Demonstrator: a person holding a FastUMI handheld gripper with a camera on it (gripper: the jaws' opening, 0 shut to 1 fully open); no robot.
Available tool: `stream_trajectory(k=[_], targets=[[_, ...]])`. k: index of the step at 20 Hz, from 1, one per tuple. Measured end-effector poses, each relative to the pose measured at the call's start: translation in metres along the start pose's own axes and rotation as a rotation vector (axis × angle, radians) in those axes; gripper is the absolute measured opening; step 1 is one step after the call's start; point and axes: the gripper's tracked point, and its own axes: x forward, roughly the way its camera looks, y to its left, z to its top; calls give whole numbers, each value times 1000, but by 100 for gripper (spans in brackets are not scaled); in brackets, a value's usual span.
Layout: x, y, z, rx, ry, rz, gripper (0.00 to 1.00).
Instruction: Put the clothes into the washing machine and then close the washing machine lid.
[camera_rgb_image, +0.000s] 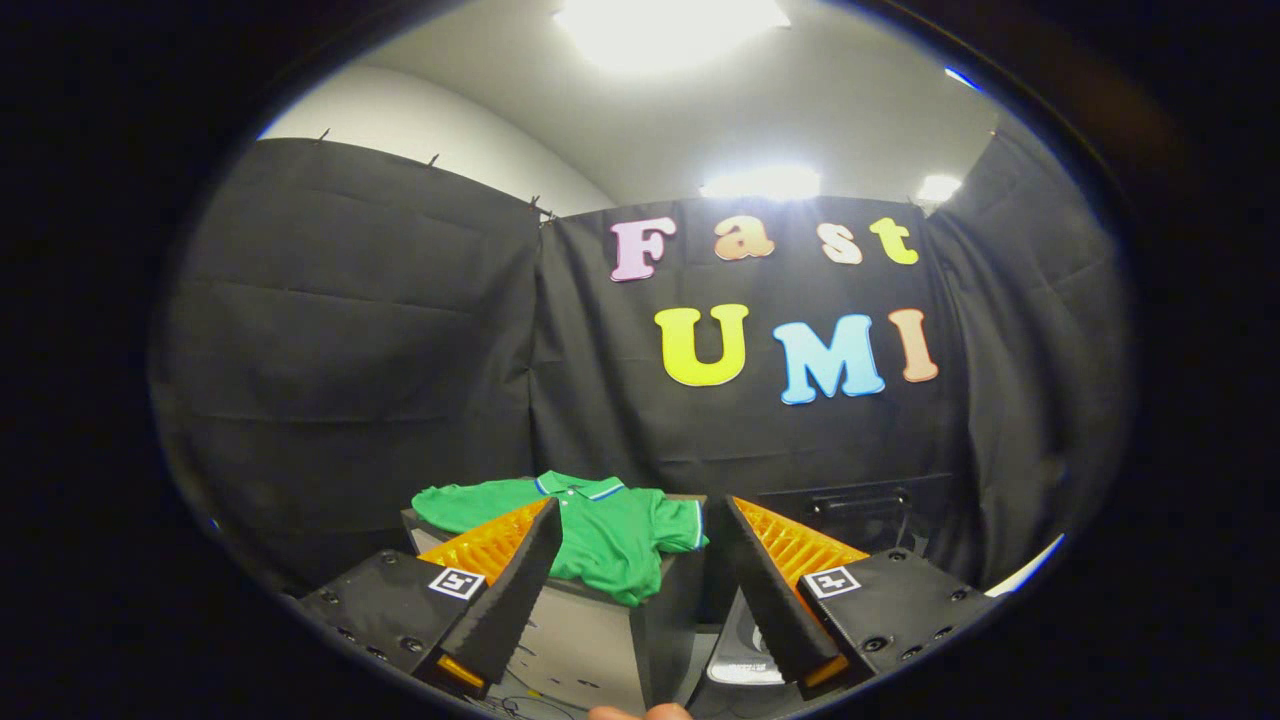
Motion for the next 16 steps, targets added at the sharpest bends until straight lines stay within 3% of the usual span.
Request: stream_trajectory(k=[7, 11, 16], targets=[[80, 72, 34, -85, 124, 123, 100], [127, 98, 13, -24, 293, 176, 100], [178, 108, -36, -82, 472, 168, 100]])
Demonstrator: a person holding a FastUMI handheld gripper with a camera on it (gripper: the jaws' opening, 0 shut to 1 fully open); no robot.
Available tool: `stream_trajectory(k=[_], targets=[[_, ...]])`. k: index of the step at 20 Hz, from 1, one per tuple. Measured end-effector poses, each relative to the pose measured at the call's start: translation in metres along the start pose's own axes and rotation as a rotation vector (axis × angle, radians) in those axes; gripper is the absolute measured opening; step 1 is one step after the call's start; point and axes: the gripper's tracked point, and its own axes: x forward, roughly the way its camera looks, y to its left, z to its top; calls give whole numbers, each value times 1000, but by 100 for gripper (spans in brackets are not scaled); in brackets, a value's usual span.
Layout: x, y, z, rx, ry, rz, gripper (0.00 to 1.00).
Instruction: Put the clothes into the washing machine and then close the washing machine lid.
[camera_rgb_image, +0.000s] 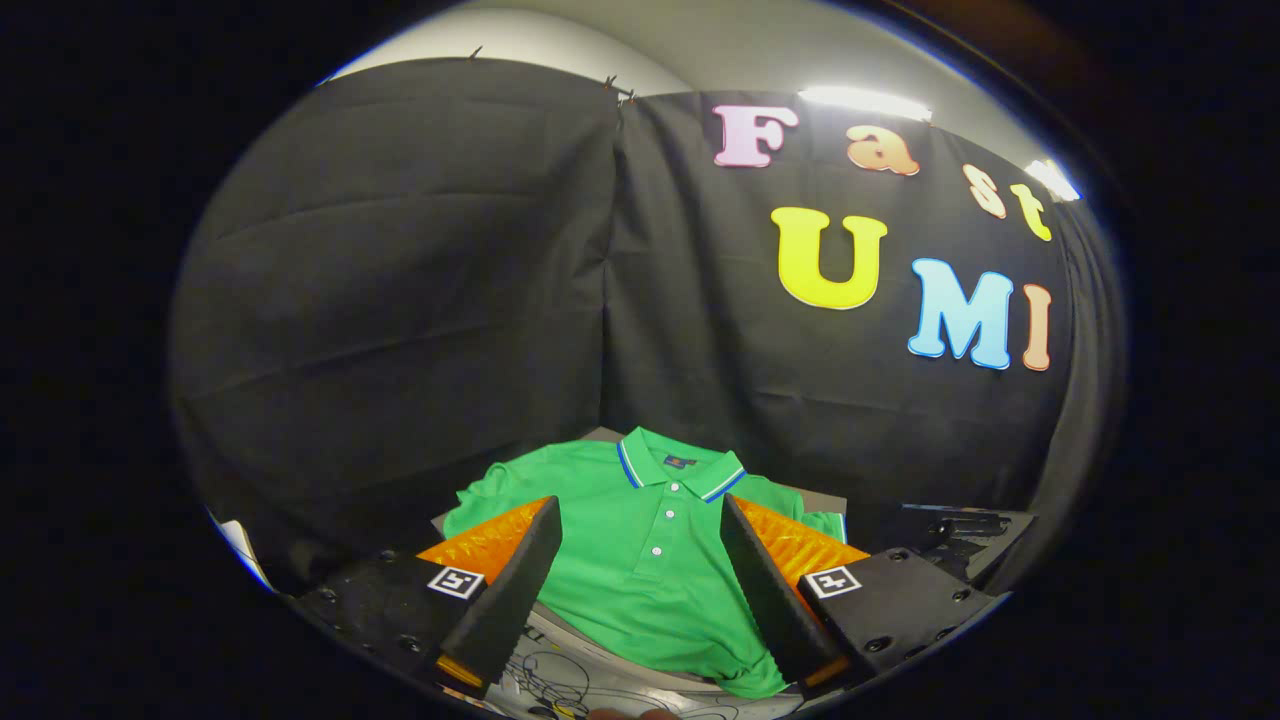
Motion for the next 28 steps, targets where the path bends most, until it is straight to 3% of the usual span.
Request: stream_trajectory(k=[4, 13, 17, 20, 22, 24, 26, 28], targets=[[46, 19, -11, 109, 107, 49, 100], [126, -9, -35, 40, 205, -106, 100], [142, -9, -49, 43, 261, -110, 100], [145, -21, -53, -44, 271, -177, 100], [150, -22, -58, -35, 270, -175, 100], [151, -20, -63, 13, 294, -161, 96], [154, -11, -67, 78, 312, -95, 94], [153, -11, -65, 99, 315, -66, 65]])
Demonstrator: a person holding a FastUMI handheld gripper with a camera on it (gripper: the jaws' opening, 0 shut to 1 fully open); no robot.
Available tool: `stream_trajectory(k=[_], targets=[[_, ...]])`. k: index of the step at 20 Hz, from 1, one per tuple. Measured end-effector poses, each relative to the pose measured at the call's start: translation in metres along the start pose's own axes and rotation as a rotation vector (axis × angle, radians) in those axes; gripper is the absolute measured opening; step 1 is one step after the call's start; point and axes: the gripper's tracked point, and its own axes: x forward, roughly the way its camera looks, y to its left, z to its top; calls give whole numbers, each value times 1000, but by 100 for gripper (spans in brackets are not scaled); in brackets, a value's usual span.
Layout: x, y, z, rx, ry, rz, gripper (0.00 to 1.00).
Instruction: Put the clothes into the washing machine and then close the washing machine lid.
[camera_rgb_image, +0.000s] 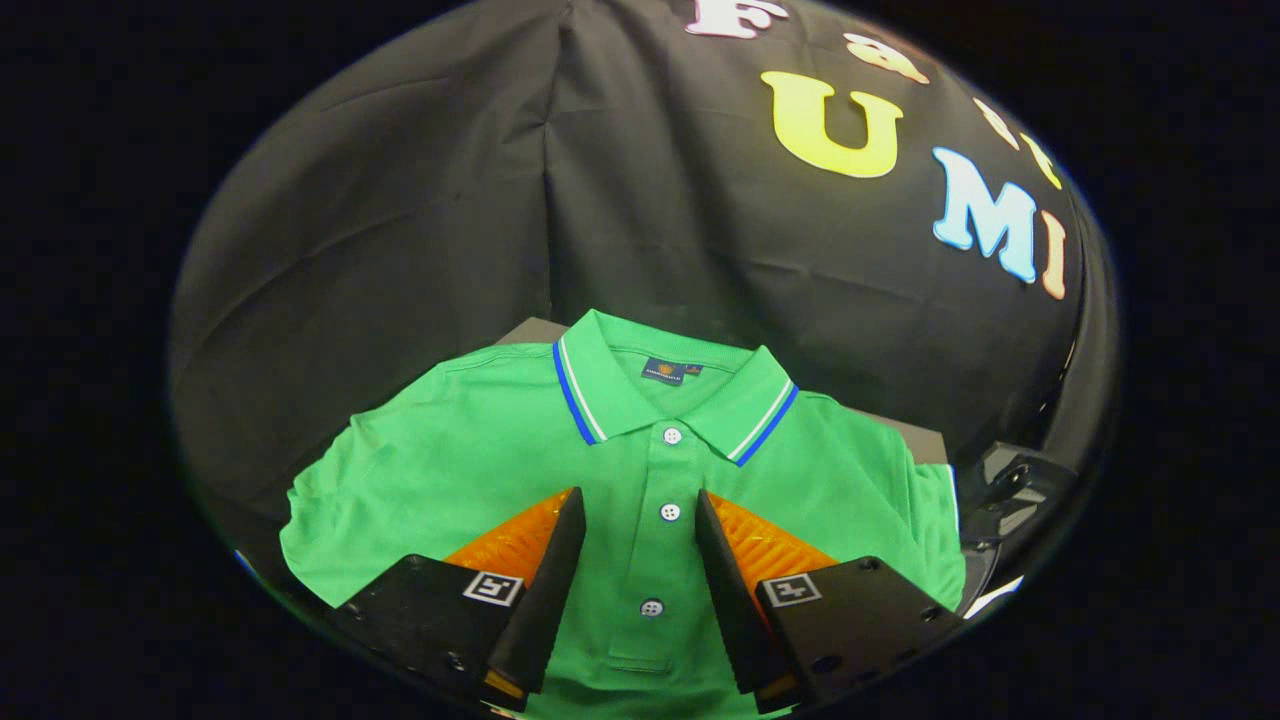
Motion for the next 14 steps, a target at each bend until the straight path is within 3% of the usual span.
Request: stream_trajectory(k=[4, 6, 7, 8, 14], targets=[[-3, -2, 4, -46, -26, 11, 8], [-8, -5, 8, -61, -55, -10, 8], [-5, -2, 5, -77, -69, -16, 1], [-6, -3, 6, -89, -79, -17, 2], [-18, -3, 17, -17, -102, 44, 1]])
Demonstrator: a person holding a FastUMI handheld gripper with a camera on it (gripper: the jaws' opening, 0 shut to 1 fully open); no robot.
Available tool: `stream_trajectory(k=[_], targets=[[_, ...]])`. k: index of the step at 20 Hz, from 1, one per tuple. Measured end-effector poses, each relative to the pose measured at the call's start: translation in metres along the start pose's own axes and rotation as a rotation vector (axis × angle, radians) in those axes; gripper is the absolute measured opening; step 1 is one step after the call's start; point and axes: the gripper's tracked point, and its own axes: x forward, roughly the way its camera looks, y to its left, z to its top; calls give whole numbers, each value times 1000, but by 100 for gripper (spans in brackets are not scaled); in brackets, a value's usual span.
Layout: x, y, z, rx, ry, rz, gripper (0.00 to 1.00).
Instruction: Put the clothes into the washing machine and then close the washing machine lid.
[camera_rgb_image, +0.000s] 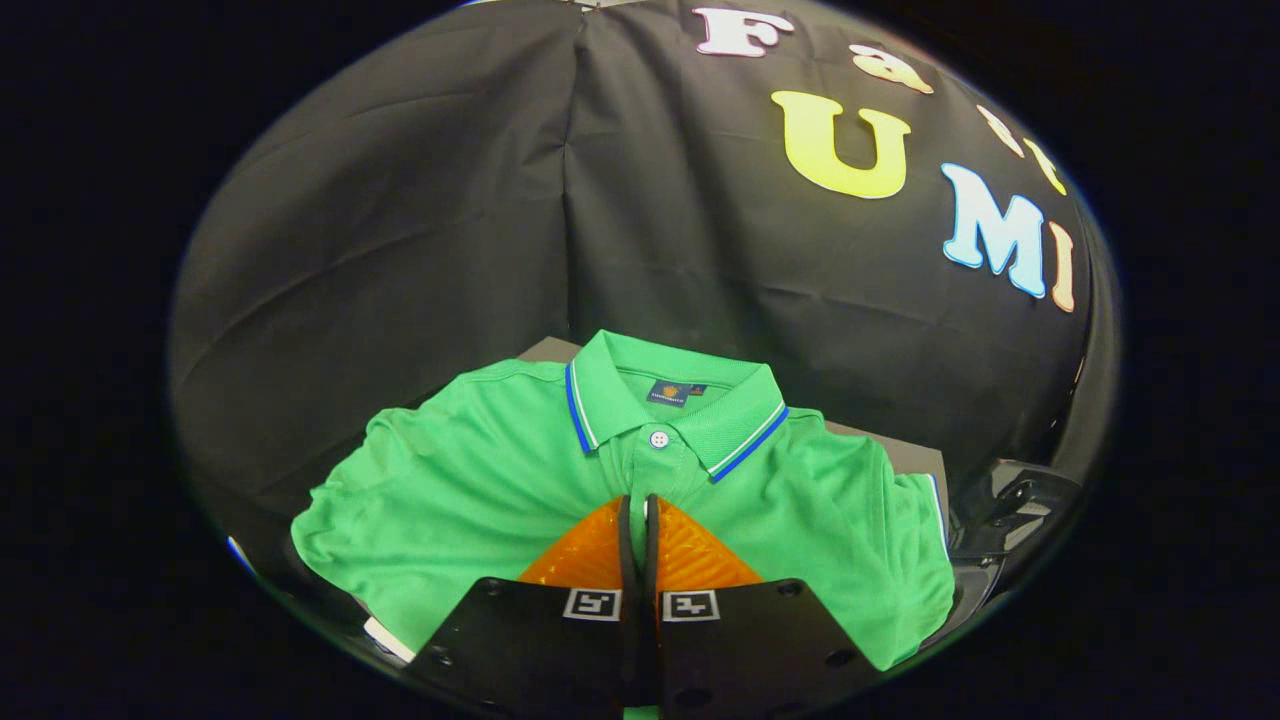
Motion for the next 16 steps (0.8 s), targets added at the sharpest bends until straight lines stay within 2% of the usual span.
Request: stream_trajectory(k=[7, 16], targets=[[-45, 6, 54, 51, -121, 52, 1], [-111, -15, 98, 34, -219, 29, 1]])
